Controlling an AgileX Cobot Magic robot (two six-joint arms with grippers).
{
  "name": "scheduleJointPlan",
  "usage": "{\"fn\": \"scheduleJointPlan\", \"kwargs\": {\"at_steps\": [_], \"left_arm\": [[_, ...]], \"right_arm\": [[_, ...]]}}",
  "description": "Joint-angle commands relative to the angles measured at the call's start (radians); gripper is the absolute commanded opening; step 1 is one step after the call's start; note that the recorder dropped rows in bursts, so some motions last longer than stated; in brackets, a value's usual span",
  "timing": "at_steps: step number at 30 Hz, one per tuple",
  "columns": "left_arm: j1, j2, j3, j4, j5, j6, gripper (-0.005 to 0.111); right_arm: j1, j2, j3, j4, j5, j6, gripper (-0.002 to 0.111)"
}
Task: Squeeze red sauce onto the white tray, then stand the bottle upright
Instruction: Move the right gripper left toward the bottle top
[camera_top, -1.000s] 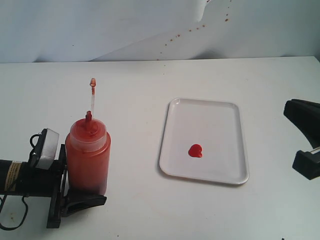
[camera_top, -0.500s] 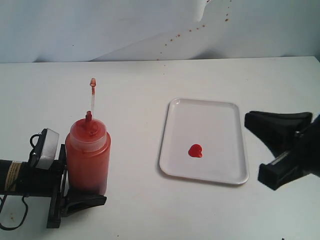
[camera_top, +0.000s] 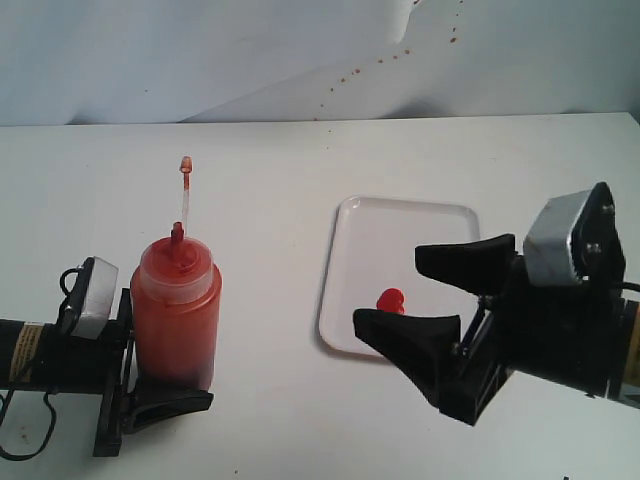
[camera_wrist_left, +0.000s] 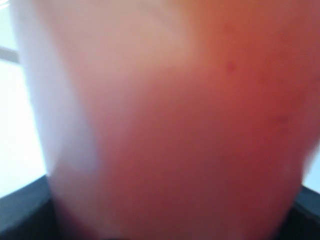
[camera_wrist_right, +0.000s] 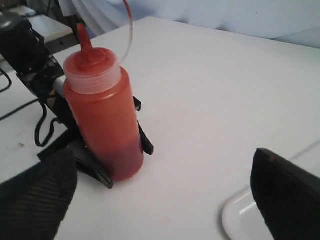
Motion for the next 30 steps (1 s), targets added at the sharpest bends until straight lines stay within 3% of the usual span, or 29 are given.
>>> {"fn": "scheduleJointPlan", "kwargs": {"at_steps": [1,4,16,30], "left_arm": [[-0.005,-0.004,0.001,-0.005,-0.045,0.001,0.0],[-0.005,-0.004,0.001,-0.005,-0.045,0.001,0.0],[-0.005,-0.004,0.001,-0.021,-0.045,0.001,0.0],[-0.005,-0.004,0.001,-0.043,-0.045,0.002,0.0]], "right_arm": [[0.0,0.105,0.005,0.059,-0.168,-0.065,0.087],[0.021,0.174,-0.006,0.059,-0.232,-0.113,0.087],[0.227,0.456,-0.312,0.065,-0.104,-0.14,0.087],[0.342,0.68,-0.558,0.069,-0.087,-0.14,0.087]]}}
